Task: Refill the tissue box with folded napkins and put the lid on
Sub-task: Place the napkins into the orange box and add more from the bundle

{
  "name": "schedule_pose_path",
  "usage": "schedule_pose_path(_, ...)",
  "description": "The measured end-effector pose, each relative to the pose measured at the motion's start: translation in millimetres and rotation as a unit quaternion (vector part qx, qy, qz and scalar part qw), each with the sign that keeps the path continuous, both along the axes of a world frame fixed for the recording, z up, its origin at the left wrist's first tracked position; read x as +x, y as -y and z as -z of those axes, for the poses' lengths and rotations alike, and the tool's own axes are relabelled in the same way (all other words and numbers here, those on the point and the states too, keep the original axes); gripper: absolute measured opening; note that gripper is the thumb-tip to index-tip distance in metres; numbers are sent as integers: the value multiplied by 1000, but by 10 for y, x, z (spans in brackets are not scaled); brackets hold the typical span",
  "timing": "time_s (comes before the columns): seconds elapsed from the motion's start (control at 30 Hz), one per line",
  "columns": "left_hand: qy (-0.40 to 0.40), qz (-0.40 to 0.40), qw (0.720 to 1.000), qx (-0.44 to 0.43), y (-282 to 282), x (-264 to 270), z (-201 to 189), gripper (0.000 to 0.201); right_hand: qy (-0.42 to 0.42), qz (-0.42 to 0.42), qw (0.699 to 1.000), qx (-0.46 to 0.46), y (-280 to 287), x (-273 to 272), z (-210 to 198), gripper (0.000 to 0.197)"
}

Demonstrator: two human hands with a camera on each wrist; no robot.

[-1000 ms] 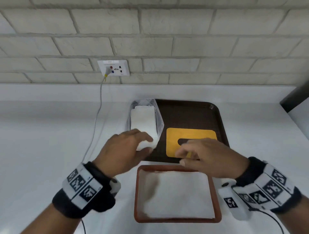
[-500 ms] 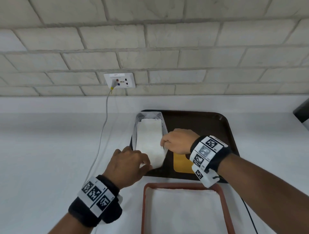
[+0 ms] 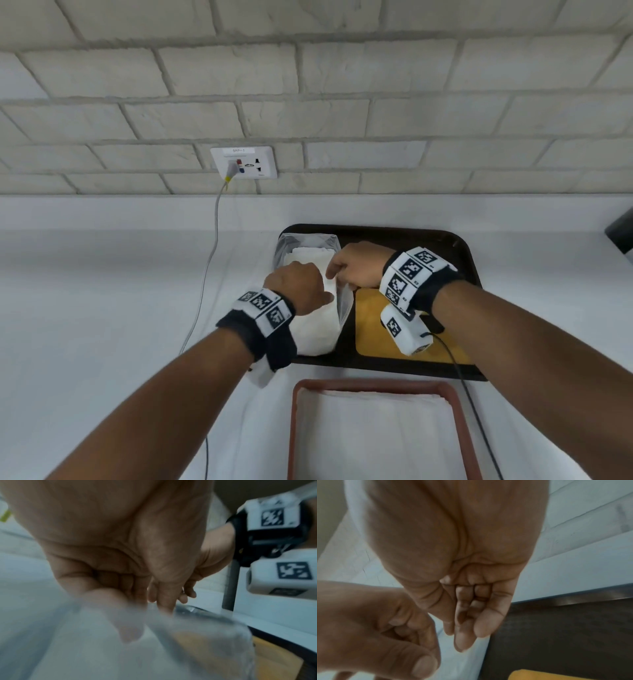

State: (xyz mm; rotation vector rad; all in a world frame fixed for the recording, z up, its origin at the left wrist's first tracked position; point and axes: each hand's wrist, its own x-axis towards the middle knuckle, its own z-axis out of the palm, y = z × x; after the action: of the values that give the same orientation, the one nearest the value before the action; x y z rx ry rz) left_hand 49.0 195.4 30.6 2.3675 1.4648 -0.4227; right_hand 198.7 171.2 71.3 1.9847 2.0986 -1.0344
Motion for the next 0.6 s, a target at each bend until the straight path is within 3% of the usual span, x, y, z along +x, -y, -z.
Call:
schedule_pose_path(0.2,-20,-53,998,16,-98,254,389,83,58,-9,998,-3,-21,31,176,34)
schedule_pose_path(0.3,-17,-80,996,43,-85,303,464,94,76,-7,997,-7,-29,62,220,33)
schedule_pose_path(0.53,-4,-103,992,71,-48,294,459,77,99,-7,995,-21,-48,106,353,29)
schedule_pose_path(0.6,-6,-109,993,55,-74,266,415,62,97,-5,995,-22,-46,107,351,30)
